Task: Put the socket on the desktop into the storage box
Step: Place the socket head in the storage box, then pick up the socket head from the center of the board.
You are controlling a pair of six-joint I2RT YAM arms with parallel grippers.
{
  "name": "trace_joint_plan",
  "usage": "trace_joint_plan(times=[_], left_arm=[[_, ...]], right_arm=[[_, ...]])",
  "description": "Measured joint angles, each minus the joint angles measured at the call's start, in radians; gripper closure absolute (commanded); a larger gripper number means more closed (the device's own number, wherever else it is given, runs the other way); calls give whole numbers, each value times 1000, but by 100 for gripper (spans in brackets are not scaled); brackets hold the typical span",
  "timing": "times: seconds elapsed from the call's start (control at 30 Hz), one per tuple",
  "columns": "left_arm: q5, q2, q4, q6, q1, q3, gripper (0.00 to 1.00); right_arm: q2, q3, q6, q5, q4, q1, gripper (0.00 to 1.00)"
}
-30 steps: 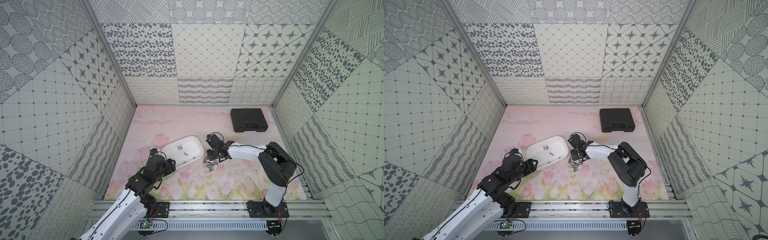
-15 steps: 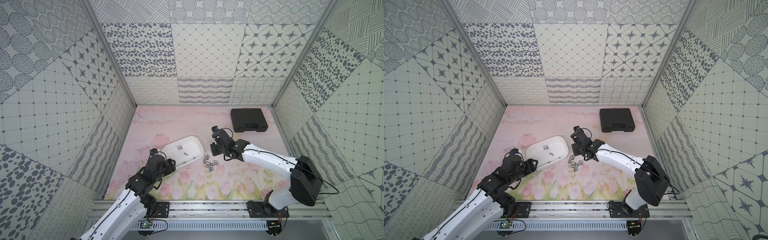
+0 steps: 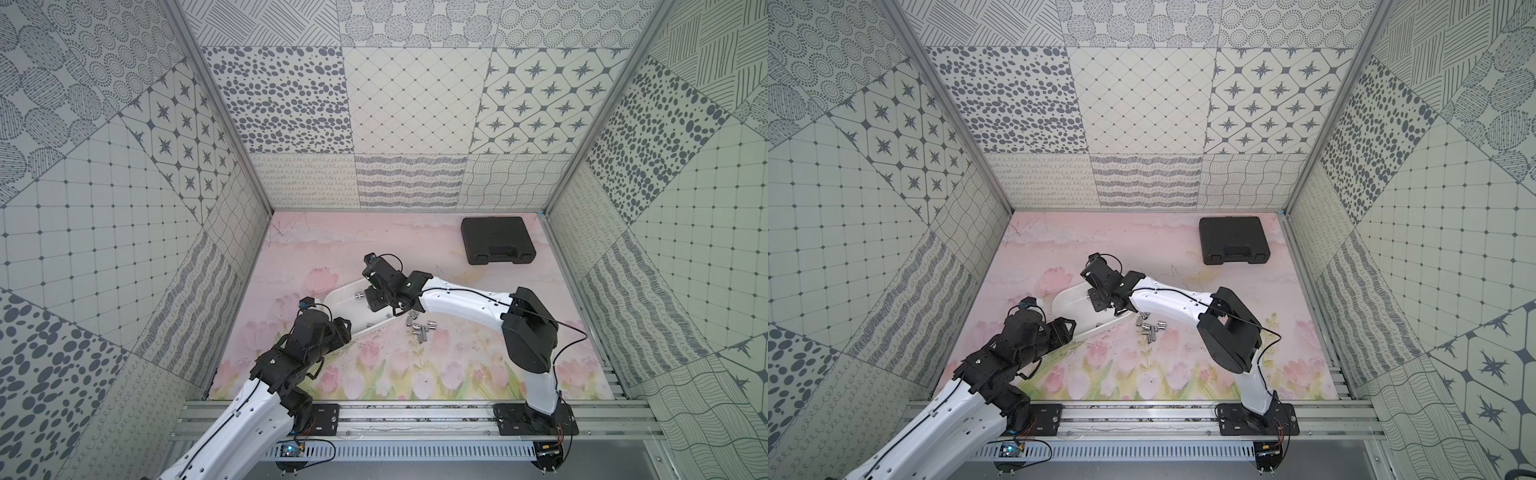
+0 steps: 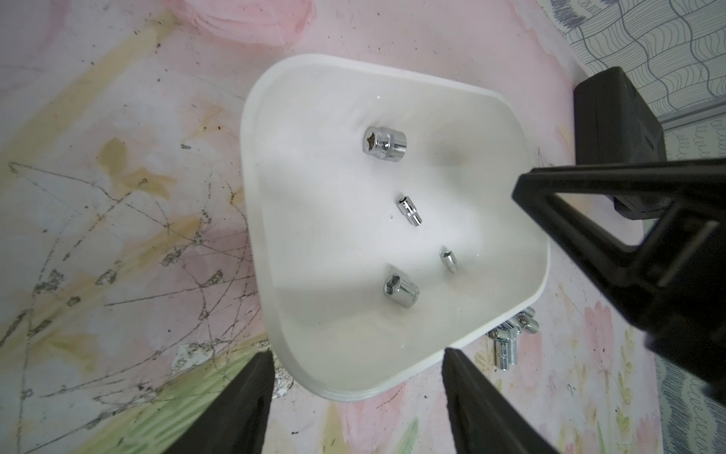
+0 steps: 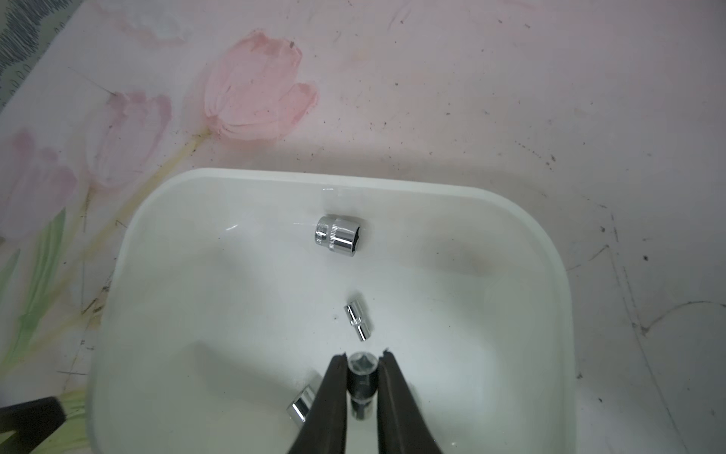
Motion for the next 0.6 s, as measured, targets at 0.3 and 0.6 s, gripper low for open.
trace_joint_plan(times=[0.3, 0.6], left_arm=[[6, -8, 0, -4, 0, -3, 28], [7, -7, 0, -7, 0, -8, 27]], right_arm=[[63, 66, 23, -10, -35, -11, 63], [-216, -132, 2, 41, -50, -26, 63]])
